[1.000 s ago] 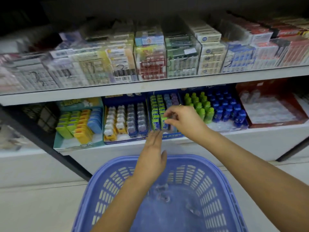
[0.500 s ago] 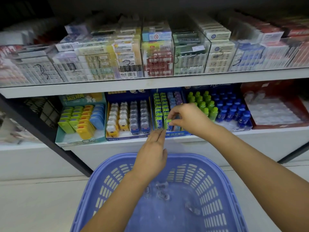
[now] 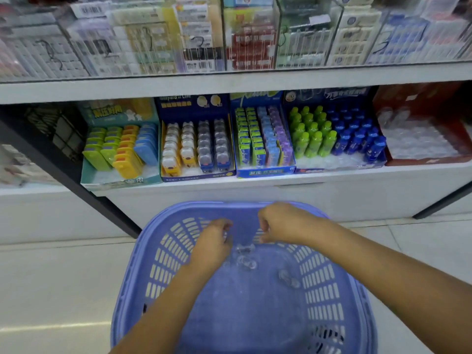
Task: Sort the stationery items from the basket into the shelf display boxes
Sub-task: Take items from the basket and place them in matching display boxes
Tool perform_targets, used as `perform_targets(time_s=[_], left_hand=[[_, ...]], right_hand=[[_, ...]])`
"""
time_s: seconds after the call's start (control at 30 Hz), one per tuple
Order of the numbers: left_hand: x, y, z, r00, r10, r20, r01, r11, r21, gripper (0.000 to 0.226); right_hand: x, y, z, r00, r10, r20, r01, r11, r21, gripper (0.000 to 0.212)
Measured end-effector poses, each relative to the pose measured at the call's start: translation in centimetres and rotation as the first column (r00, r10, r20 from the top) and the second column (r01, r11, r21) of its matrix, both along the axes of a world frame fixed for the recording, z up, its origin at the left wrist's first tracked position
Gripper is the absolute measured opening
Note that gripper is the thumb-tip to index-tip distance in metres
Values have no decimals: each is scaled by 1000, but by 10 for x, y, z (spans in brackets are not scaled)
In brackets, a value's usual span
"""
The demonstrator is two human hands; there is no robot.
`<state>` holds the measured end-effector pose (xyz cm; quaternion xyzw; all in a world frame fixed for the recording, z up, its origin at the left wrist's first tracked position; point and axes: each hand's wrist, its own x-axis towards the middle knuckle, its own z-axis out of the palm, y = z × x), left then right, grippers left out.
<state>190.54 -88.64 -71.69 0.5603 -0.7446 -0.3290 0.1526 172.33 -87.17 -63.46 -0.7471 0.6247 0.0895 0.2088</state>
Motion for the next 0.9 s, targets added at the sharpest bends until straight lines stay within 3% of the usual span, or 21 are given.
perform_targets(time_s=[0.1, 0.2, 0.27, 0.33, 0.5, 0.6, 0.73, 0.8, 0.9], left_hand=[[7, 10, -55, 985, -58, 163, 18, 971, 238, 56], [-1, 17, -90, 966, -23, 256, -54, 956, 289, 79], [-11, 22, -107, 957, 46, 287, -130, 952, 279, 91], [-23, 27, -120, 934, 128, 333, -222, 939, 263, 98], [-44, 31, -143, 852, 214, 478, -330, 928, 173, 115], [-41, 31, -154, 846, 159, 508, -286, 941, 182, 109], [-26, 31, -160, 921, 92, 379, -178, 964, 199, 79], [-16, 31, -161, 931, 22, 363, -90, 981, 173, 65], [-5, 32, -162, 936, -66, 346, 5, 985, 172, 58]], right_hand=[[-6, 27, -73, 980, -105, -168, 152, 943, 295, 39], [-10, 50, -134, 955, -246, -164, 293, 860, 417, 47], [-6, 63, -159, 915, -359, -184, 403, 832, 382, 53], [-2, 73, -180, 875, -445, -189, 483, 819, 309, 45], [4, 67, -205, 877, -449, -170, 480, 833, 274, 46], [12, 54, -210, 907, -415, -73, 421, 893, 157, 49], [25, 38, -216, 970, -234, 70, 232, 972, 42, 47], [34, 31, -221, 990, -126, 67, 124, 992, 34, 54], [42, 26, -226, 995, -102, -16, 103, 993, 53, 54]])
